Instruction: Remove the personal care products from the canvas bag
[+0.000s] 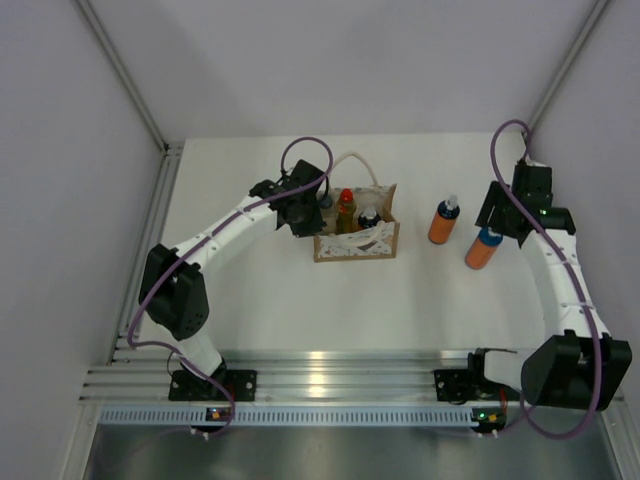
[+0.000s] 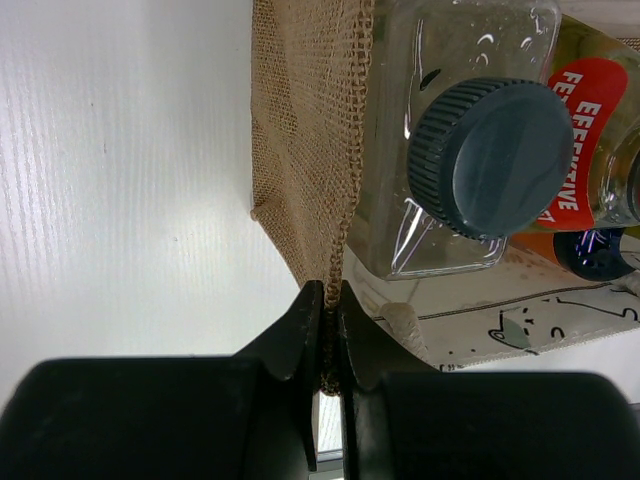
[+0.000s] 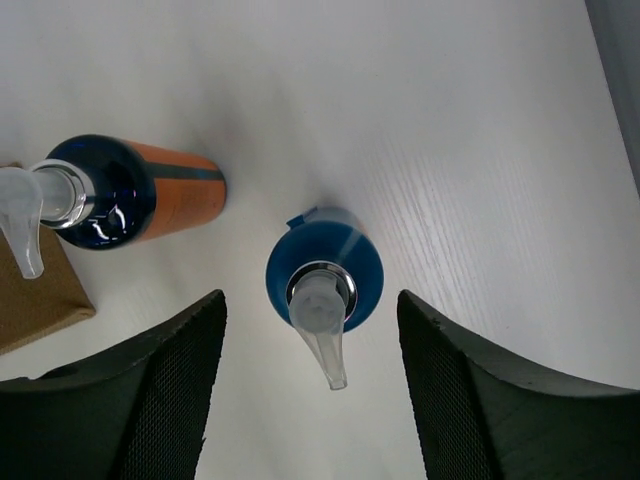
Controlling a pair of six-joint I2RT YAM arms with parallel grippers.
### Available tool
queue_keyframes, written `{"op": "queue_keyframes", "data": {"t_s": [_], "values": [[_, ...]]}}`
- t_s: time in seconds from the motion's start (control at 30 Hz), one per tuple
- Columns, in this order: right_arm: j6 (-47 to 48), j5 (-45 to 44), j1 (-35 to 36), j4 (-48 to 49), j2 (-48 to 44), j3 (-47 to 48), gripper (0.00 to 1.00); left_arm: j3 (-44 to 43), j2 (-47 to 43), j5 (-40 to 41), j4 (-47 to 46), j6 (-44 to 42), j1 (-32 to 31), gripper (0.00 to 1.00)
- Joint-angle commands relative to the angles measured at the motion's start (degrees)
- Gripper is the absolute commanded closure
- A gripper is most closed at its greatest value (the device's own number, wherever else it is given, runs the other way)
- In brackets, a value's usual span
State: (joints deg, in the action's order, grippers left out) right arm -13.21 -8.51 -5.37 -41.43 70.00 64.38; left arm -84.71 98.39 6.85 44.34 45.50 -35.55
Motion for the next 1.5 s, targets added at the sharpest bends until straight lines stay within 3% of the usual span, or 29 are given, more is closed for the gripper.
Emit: {"op": "queue_keyframes", "data": {"t_s": [0.0, 0.2, 0.37, 0.57, 0.7, 0.97, 1.47], "values": [[-0.3, 1.2, -0.9, 2.8, -2.6, 3.4, 0.33, -0.5, -0.9, -2.2, 1.7, -0.5, -0.3, 1.00], [-0.4, 3.4, 2.9, -0.8, -2.4, 11.5, 0.36, -0.3, -2.1, -2.0, 1.7, -0.8, -0.3, 1.00], [-1.4, 8.2, 13.2, -0.8, -0.9, 15.4, 0.37, -0.3, -2.9, -1.4, 1.7, -0.9, -0.3, 1.00], [-6.9, 4.6, 28.6, -0.9, 7.9, 21.7, 0.42, -0.6, -2.9, -1.2, 1.7, -0.9, -0.3, 0.99], [-11.5, -2.4, 37.0, -1.5, 14.0, 27.7, 0.43, -1.1, -2.7, -1.1, 1.7, -1.0, -0.3, 0.98], [-17.0, -12.0, 43.3, -11.1, 27.5, 38.9, 0.46, -0.9, -2.6, -0.7, 1.7, -1.2, -0.3, 0.99], [-23.2, -16.5, 46.2, -14.8, 31.7, 38.6, 0.59, -0.8, -2.9, -1.1, 1.7, -1.0, -0.3, 0.99]]}}
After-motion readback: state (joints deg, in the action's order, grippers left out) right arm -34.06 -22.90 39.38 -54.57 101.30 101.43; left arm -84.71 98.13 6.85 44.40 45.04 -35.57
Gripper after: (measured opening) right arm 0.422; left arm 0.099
